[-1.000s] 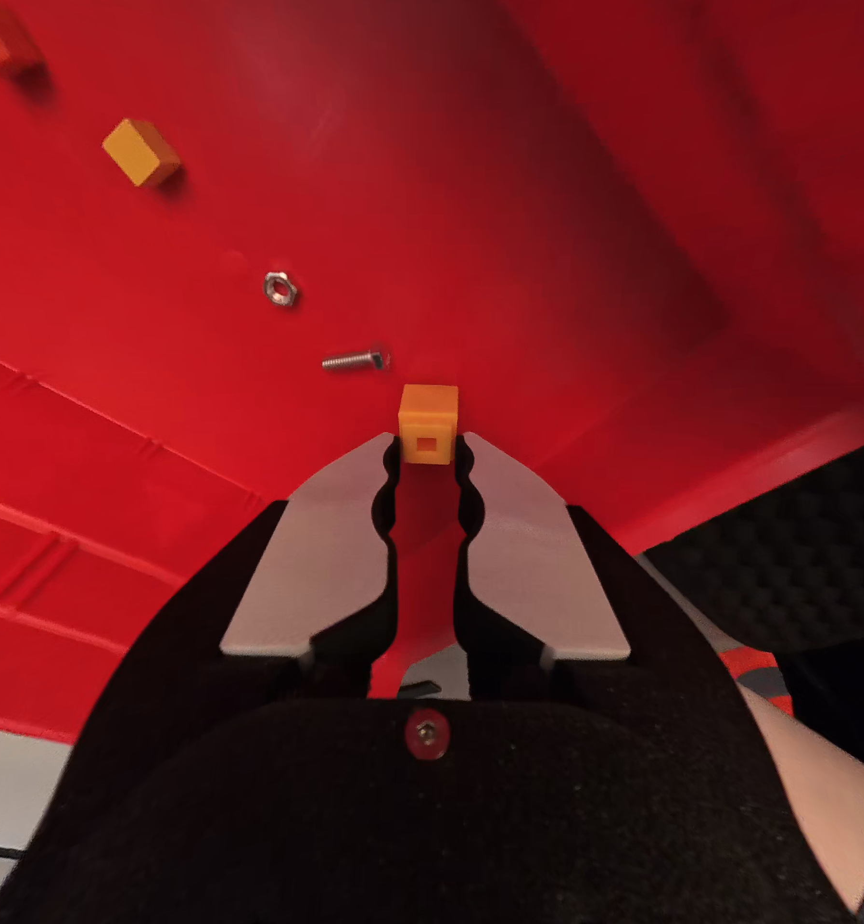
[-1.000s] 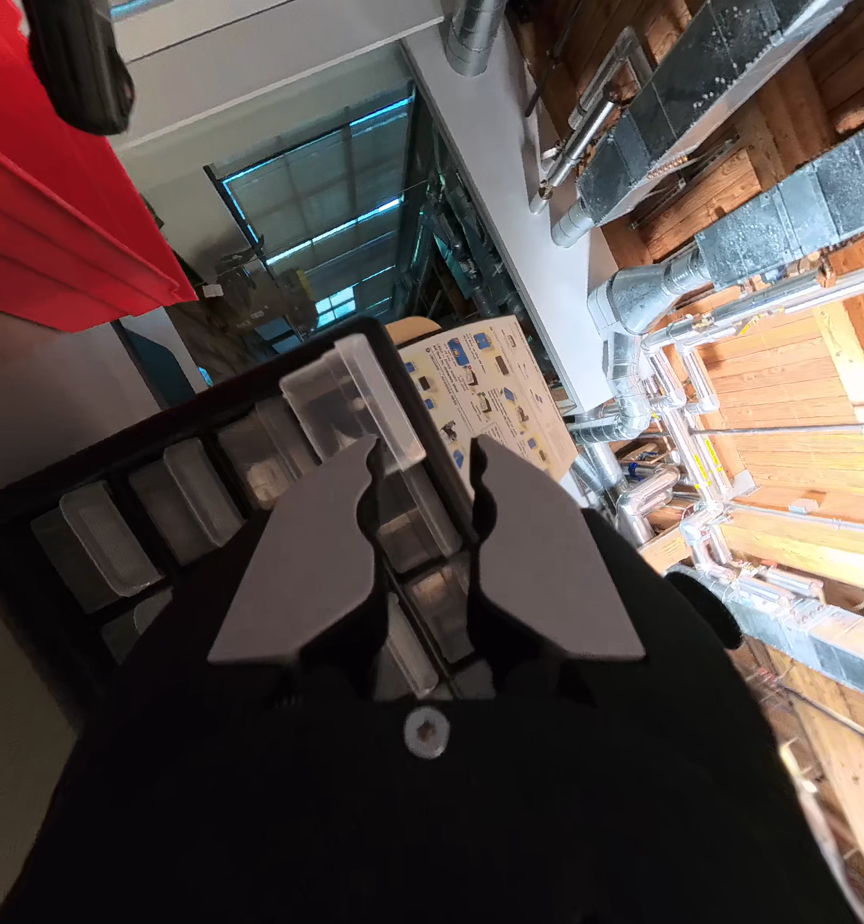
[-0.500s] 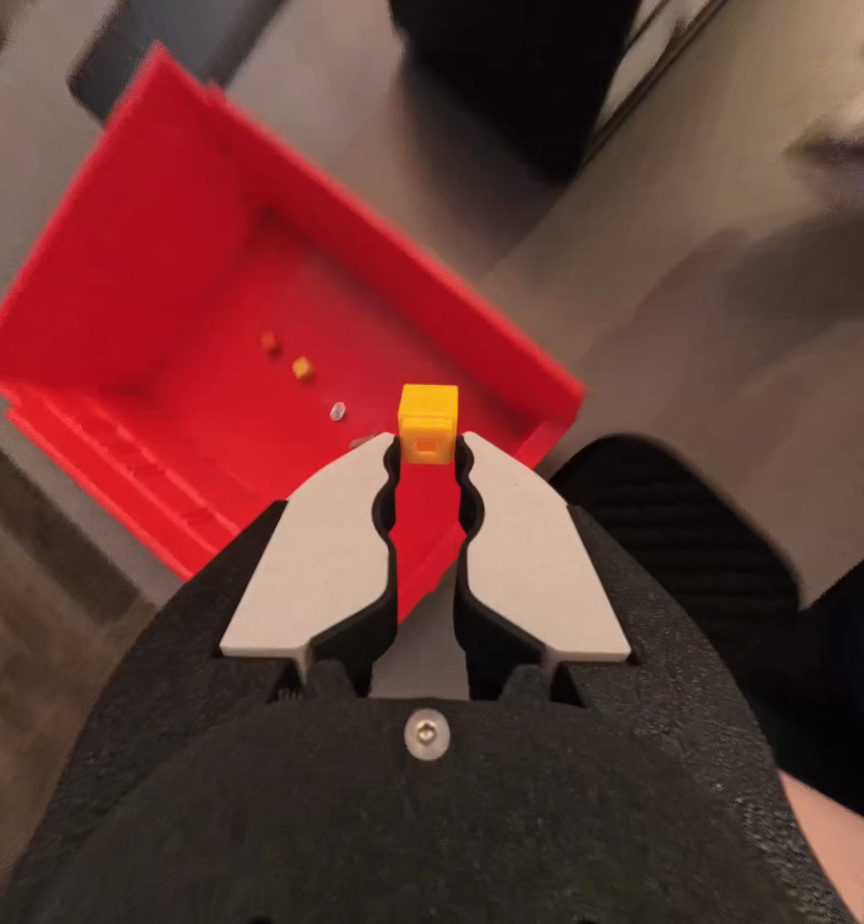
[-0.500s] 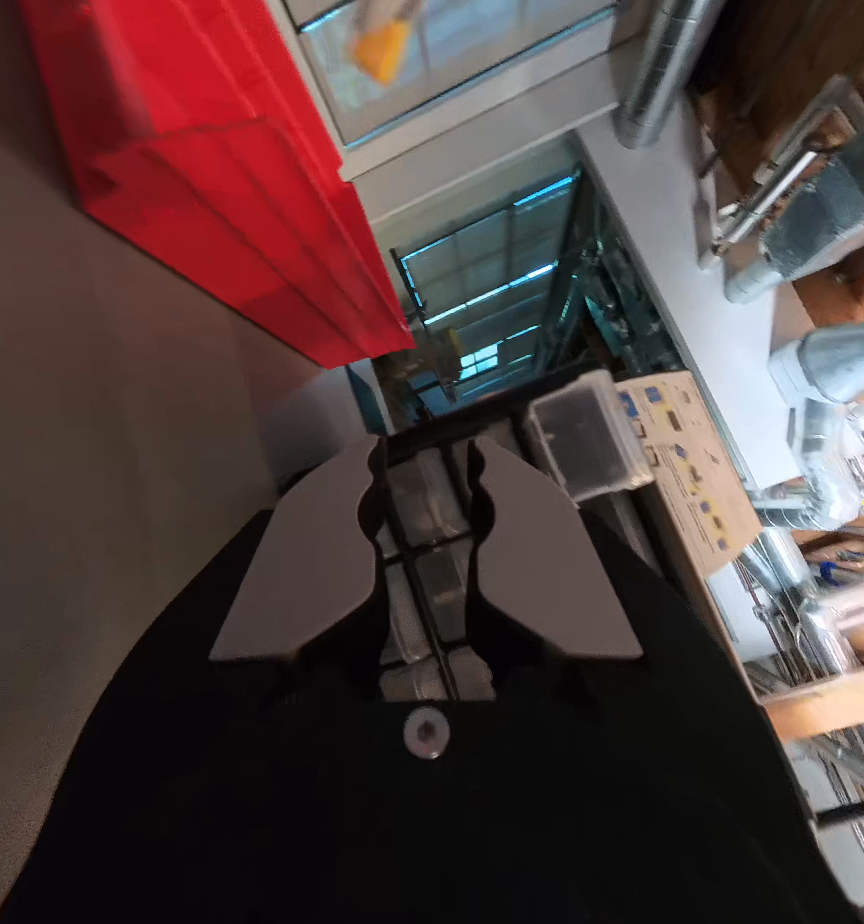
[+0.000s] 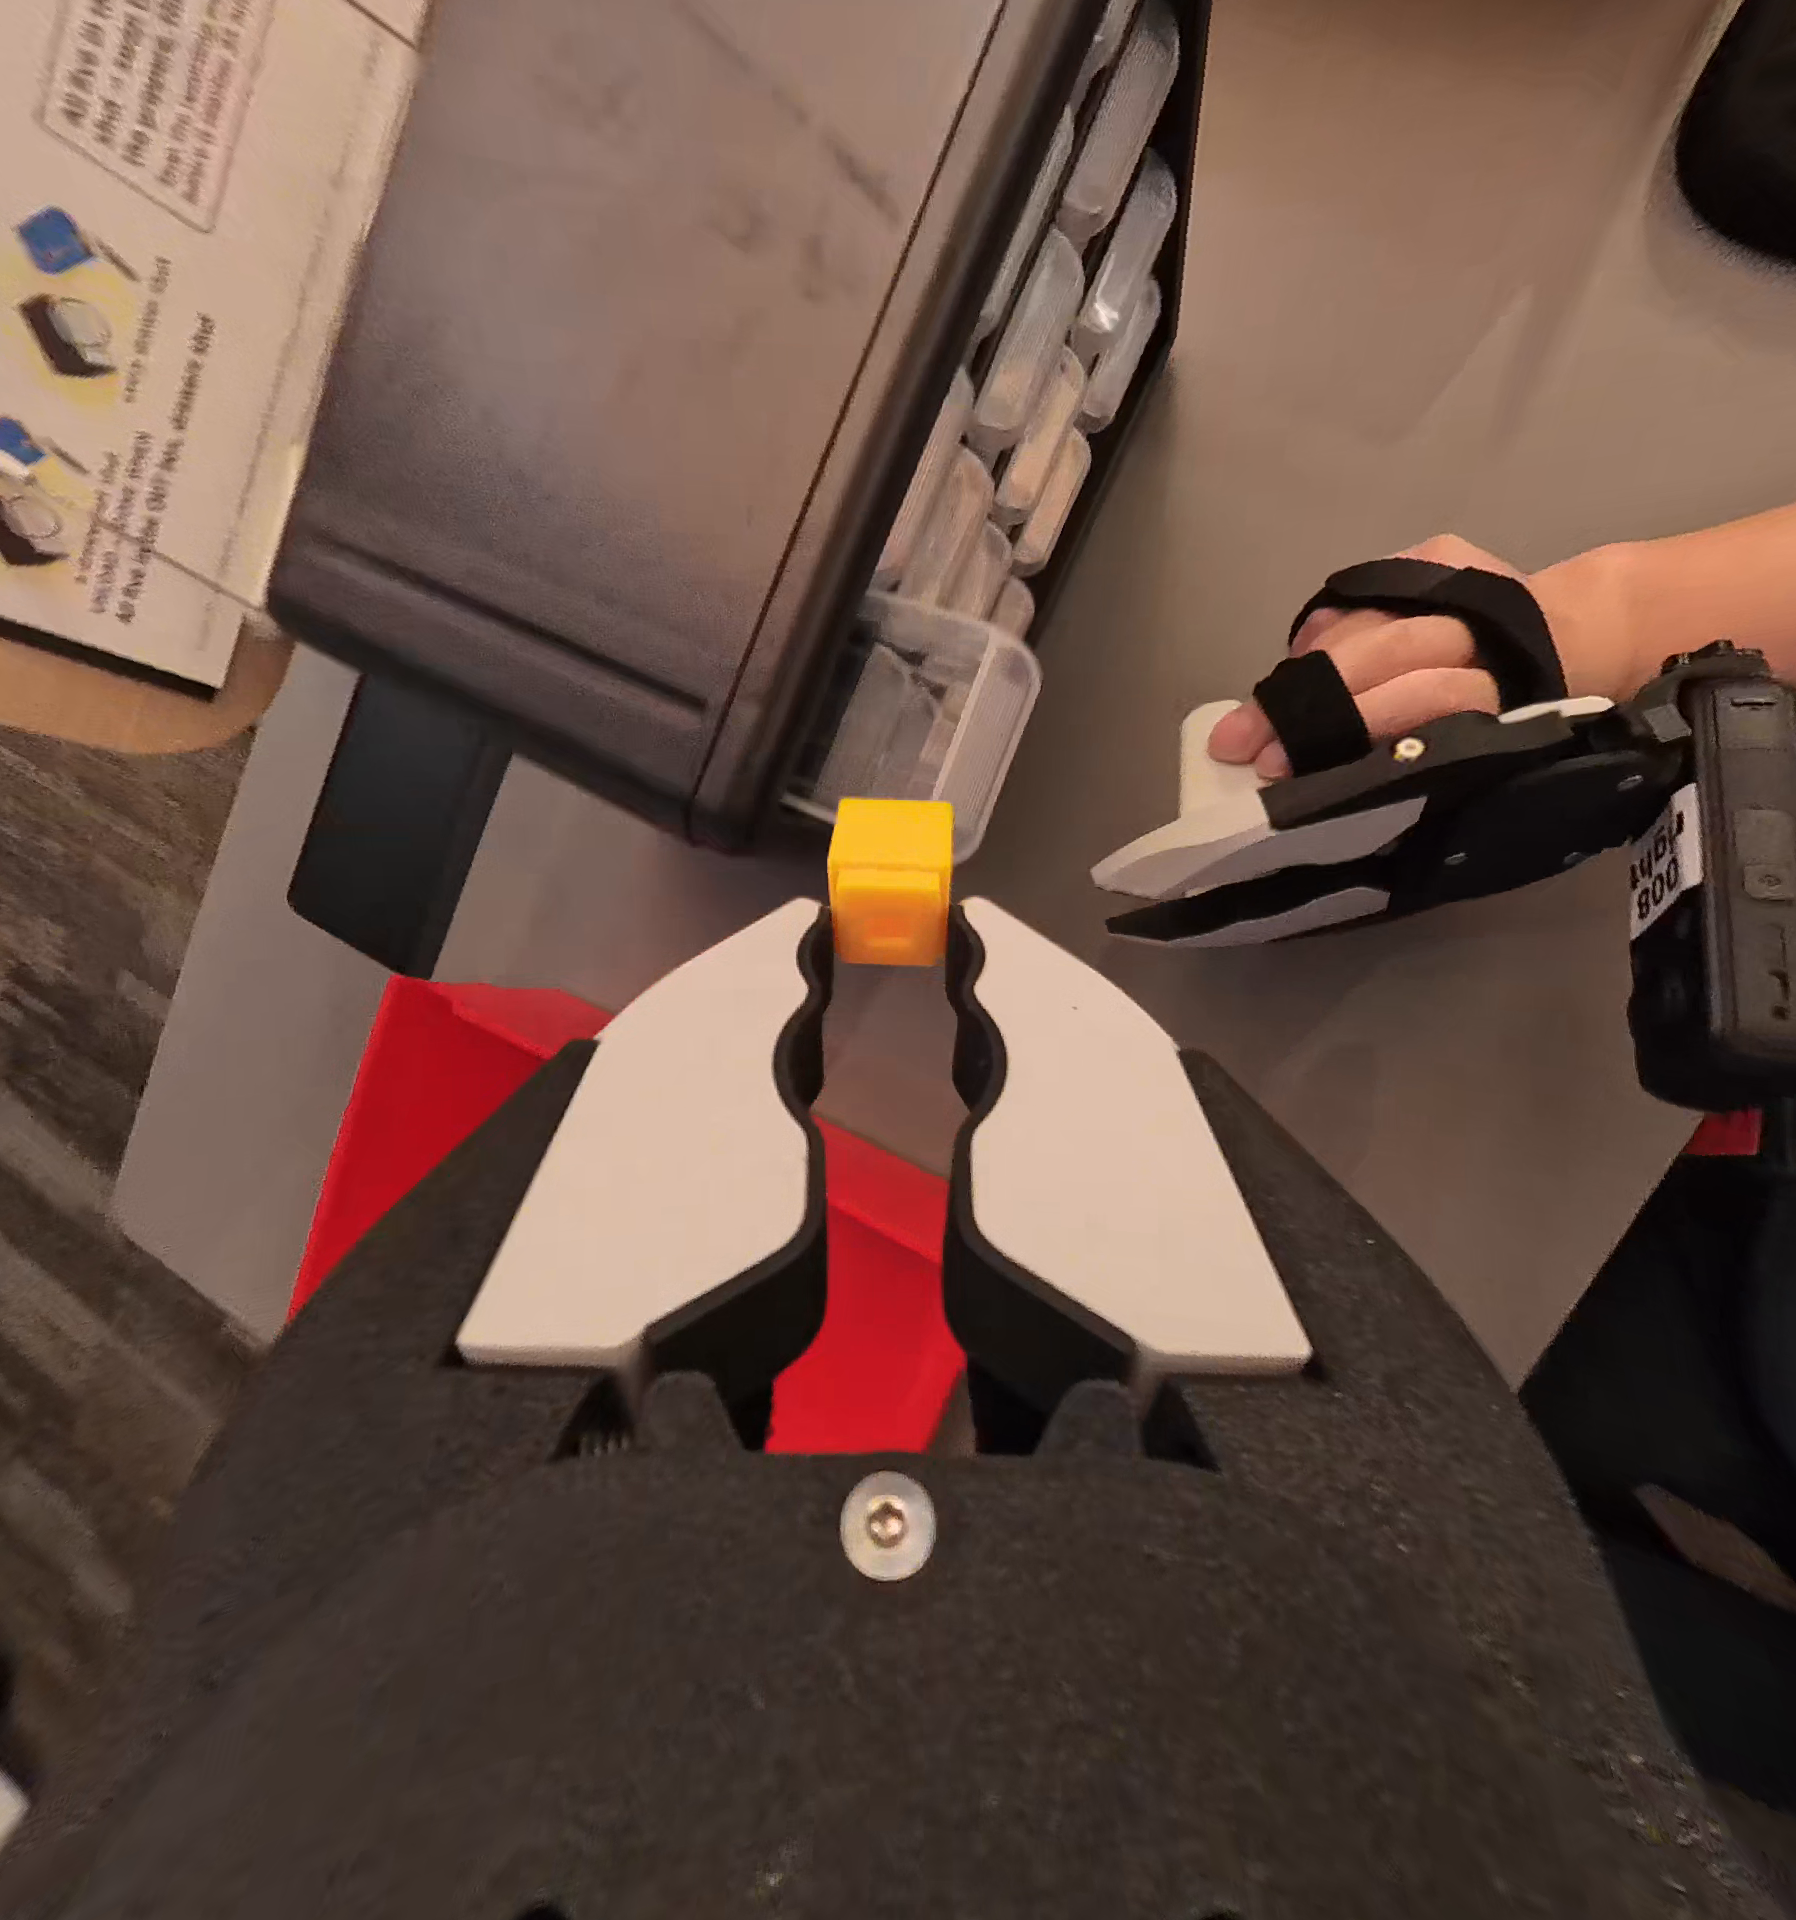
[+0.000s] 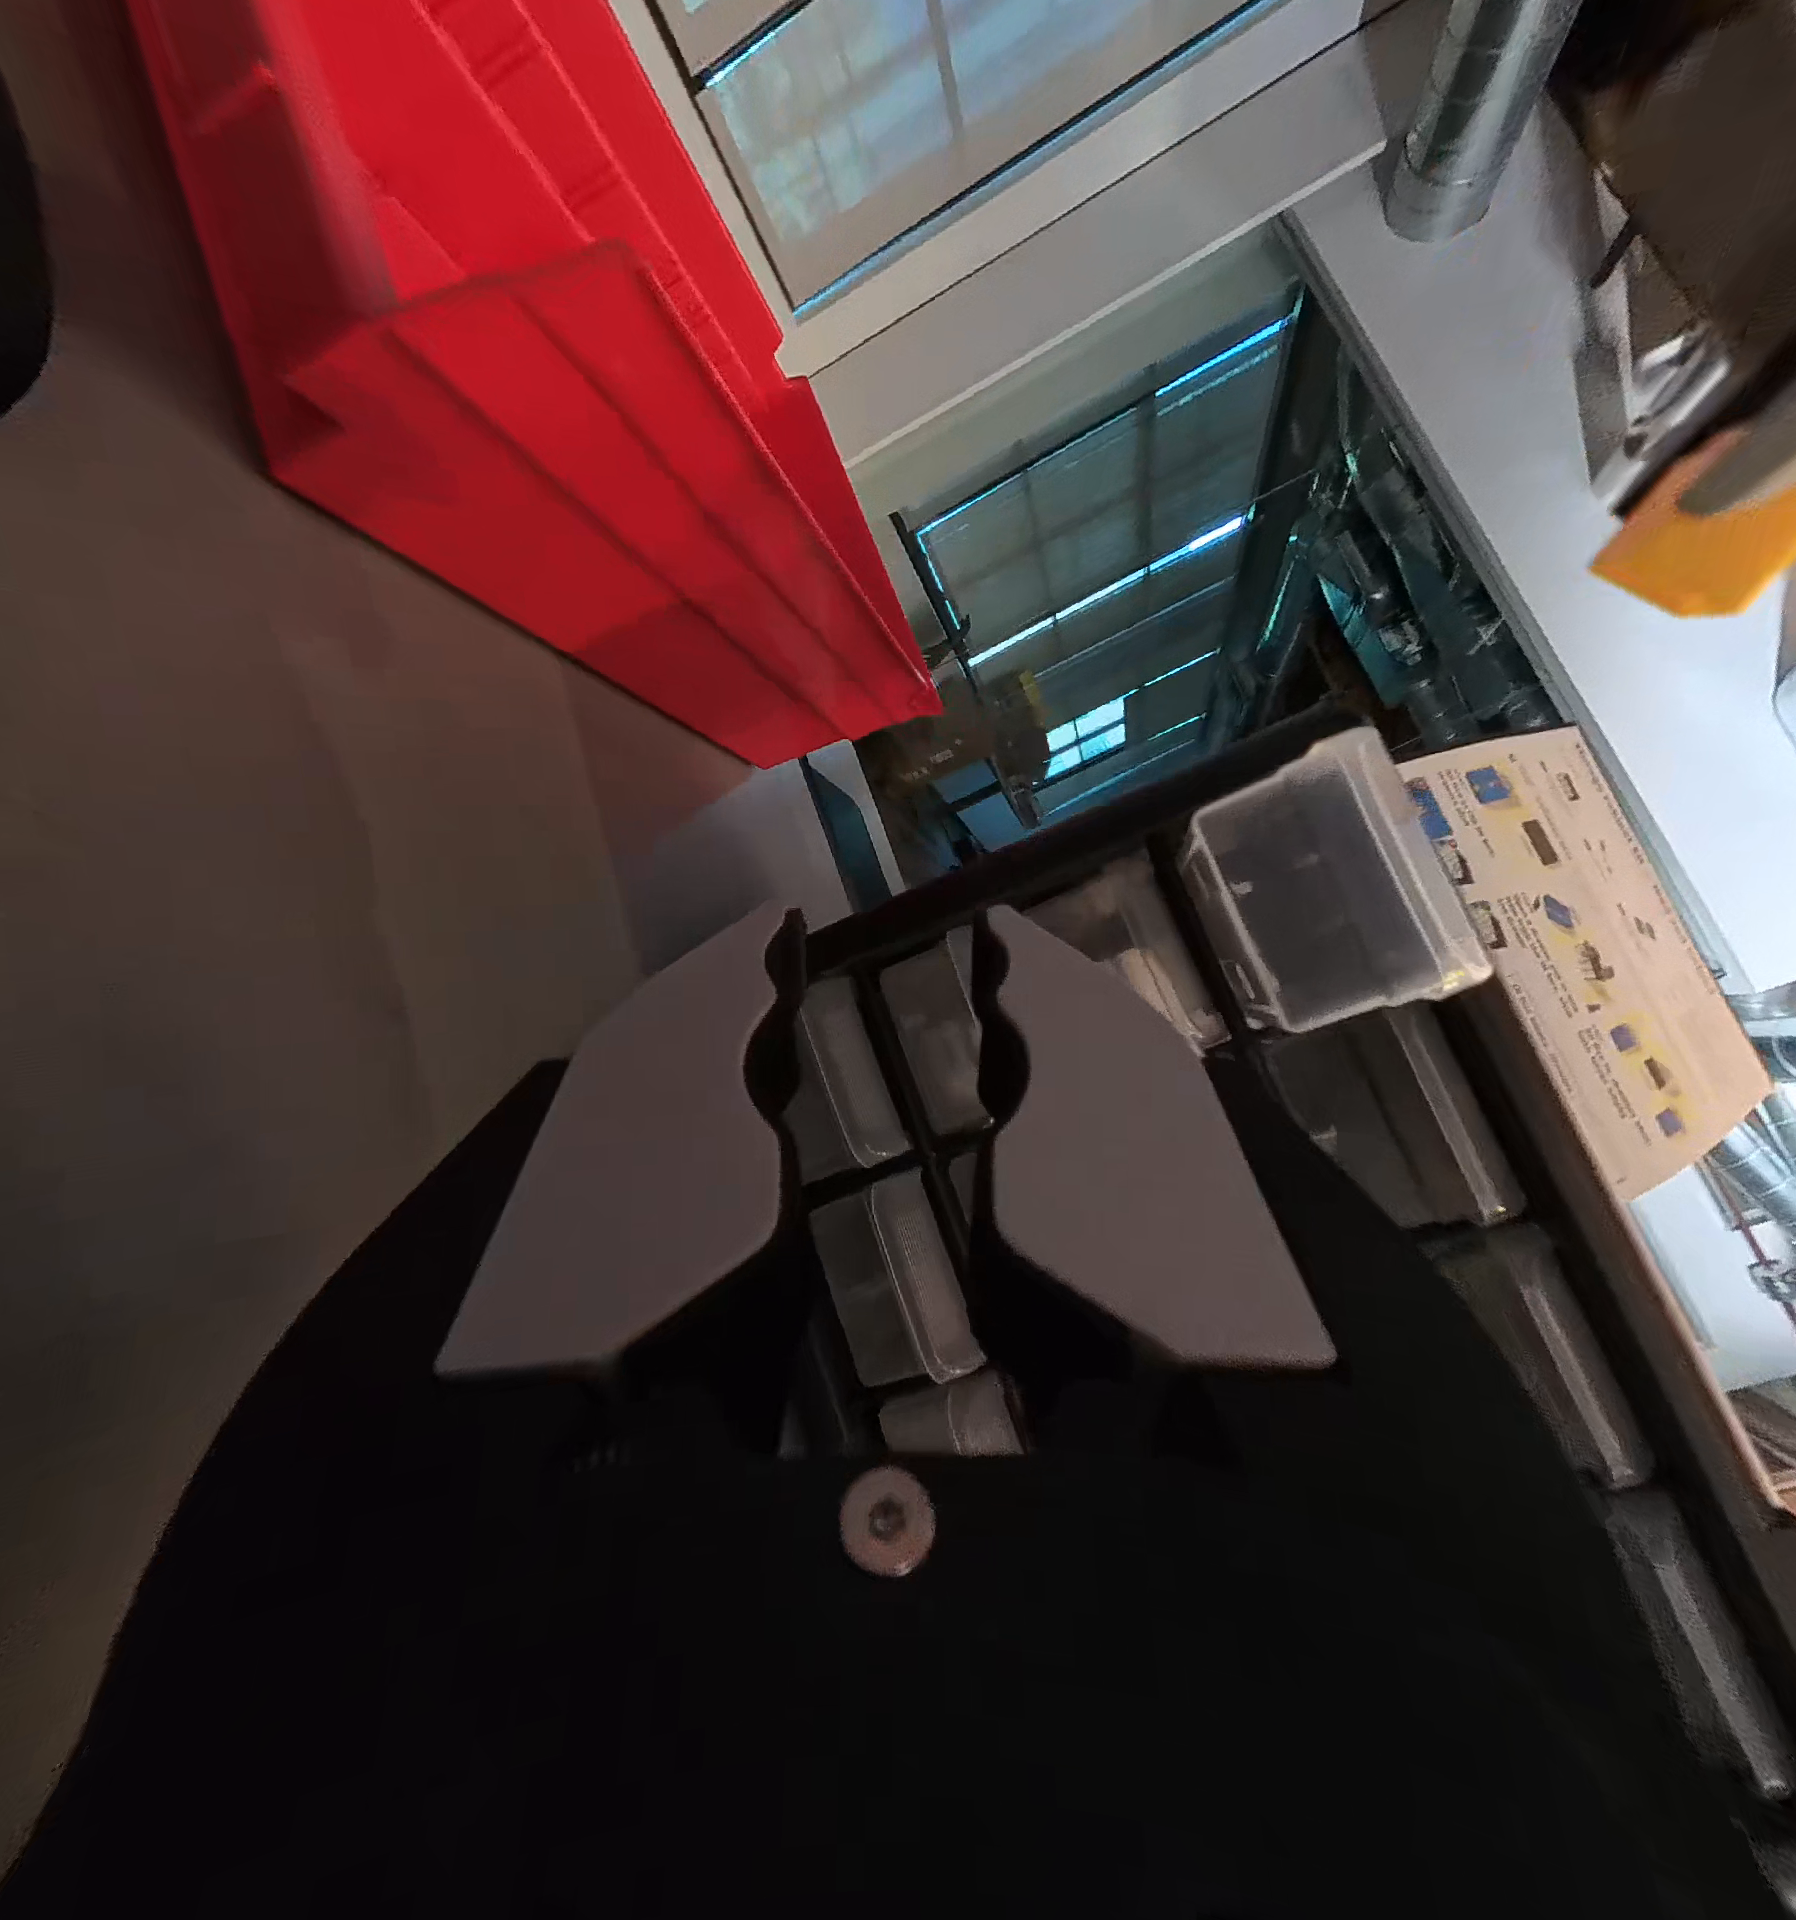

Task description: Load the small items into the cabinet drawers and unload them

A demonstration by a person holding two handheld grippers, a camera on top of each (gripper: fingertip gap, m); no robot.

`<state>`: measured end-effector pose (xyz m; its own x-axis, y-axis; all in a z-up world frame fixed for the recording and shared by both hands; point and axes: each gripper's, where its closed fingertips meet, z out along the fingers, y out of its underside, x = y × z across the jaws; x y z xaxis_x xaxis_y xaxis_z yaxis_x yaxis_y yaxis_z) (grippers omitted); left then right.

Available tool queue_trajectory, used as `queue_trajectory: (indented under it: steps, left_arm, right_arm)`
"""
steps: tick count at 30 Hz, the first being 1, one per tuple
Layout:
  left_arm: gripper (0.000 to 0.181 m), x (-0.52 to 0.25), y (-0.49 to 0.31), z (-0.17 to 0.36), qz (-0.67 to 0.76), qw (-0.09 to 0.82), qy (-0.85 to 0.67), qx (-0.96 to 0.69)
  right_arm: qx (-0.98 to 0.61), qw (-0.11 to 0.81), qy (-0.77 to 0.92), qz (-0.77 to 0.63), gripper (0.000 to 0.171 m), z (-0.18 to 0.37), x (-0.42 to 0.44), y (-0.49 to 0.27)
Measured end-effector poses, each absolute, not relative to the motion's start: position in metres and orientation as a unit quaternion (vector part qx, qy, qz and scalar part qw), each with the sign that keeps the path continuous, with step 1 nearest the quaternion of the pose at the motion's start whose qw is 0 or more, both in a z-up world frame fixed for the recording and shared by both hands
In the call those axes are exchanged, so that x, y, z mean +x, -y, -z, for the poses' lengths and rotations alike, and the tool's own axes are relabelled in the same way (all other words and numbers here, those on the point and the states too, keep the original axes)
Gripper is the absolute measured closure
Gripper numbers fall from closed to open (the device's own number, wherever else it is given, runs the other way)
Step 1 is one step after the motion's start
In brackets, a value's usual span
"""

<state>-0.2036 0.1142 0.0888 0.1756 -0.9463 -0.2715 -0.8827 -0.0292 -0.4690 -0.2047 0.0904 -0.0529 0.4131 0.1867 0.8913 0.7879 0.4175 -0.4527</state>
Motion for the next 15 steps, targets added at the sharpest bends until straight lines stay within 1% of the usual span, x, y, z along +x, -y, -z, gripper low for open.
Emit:
queue_trajectory:
  steps: [5, 9, 15]
  left_arm:
    - [0.161, -0.174, -0.110, -0.080, 0.028, 0.224, -0.670, -0.707]
    - [0.161, -0.168, -0.124, -0.064, -0.025, 0.192, -0.685, -0.703]
    - [0.161, -0.168, -0.138, -0.050, -0.051, 0.164, -0.687, -0.706]
  right_arm:
    - [-0.507, 0.685, 0.484, 0.199, 0.140, 0.051, -0.199, -0.094]
    - [-0.511, 0.685, 0.483, 0.192, 0.140, 0.049, -0.196, -0.094]
    - [-0.492, 0.680, 0.505, 0.200, 0.140, 0.049, -0.207, -0.087]
